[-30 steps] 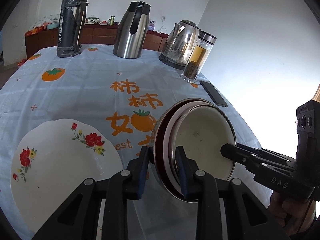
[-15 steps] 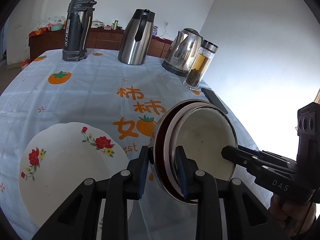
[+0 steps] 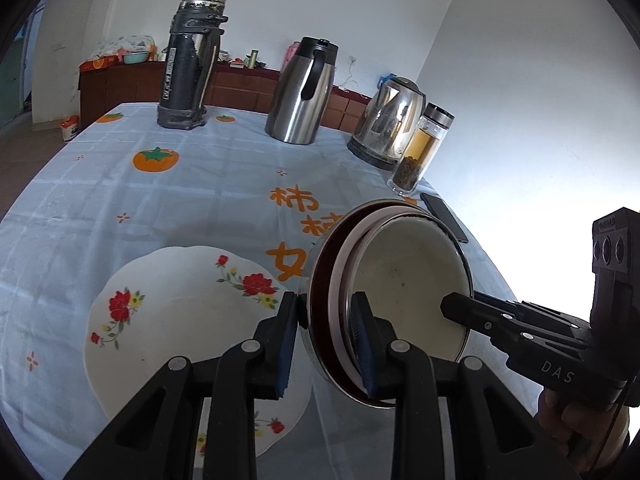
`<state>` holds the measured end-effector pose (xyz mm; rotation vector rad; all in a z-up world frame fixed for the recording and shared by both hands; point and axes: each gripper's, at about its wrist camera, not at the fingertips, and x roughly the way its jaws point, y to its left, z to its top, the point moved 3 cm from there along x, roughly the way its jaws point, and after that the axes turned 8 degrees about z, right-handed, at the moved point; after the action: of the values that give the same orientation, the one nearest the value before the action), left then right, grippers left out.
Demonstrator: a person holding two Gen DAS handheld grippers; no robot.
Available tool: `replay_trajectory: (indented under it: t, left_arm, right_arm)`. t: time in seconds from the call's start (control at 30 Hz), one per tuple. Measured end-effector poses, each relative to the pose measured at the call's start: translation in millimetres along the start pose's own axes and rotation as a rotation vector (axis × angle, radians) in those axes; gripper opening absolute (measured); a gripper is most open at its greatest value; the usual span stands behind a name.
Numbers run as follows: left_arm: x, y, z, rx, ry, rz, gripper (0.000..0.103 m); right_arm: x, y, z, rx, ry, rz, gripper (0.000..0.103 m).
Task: Organize plates and bowls
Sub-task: 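Lift and carry the bowl stack with both grippers over the flower plates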
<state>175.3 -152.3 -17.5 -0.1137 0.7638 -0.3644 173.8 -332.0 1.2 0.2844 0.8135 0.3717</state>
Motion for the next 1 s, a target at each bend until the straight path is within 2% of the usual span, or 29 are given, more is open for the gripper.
replay_trajectory:
  t: [0.53, 1.0]
  left_arm:
    - [-19, 43, -2, -0.058, -0.004, 0.093, 0.029]
    - [-27, 70, -11, -0.103, 0.014, 0.134, 0.029]
  right_arm:
    - [28, 41, 4, -0.07, 0.042, 0.076, 0.023]
    - [46, 67, 2, -0.113, 0.083, 0.11, 0.023]
